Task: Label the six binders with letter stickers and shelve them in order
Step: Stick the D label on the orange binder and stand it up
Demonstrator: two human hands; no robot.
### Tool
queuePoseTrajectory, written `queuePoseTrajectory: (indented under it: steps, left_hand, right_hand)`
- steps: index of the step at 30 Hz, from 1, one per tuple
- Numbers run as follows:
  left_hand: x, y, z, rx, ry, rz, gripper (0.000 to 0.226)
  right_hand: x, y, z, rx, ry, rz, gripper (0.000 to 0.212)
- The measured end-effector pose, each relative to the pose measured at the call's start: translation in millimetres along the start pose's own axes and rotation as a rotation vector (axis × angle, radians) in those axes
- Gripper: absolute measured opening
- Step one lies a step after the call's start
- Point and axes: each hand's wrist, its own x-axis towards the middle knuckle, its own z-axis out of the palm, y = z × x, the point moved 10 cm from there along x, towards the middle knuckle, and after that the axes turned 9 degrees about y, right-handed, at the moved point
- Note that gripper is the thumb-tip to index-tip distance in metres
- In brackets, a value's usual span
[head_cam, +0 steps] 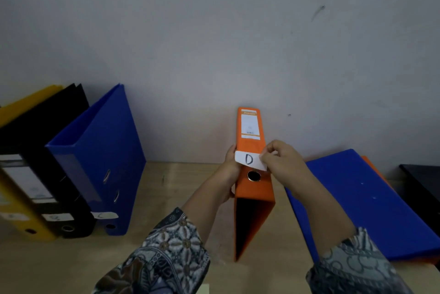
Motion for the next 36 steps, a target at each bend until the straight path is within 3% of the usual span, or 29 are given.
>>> queuePoseTrajectory:
  steps: [4,9,15,21,36]
  left_hand:
    - [6,4,-7,0.015,0.011,0.017,0.052]
    - [24,5,-17,-0.113,0.071,0.001,0.040]
    - [31,0,-16,-0.247,0.034,-0.055,0.057]
    - [31,2,-22,-0.219,0.040,-0.028,0.042]
    - [27,9,-29,-0.104,0.080,0.043,0.036]
  right_hand:
    - [21,1,-9,0.000,0.084,0.087,0.007]
    - [28,11,13,0.039,-0.011,0.219,0.006]
    - [36,7,26,-0.001,-0.040,0.194,0.006]
    - [41,7,31,-0.060,-0.028,0.167,0.004]
    - [46,10,35,-0.118,-0.010,0.142,0.006]
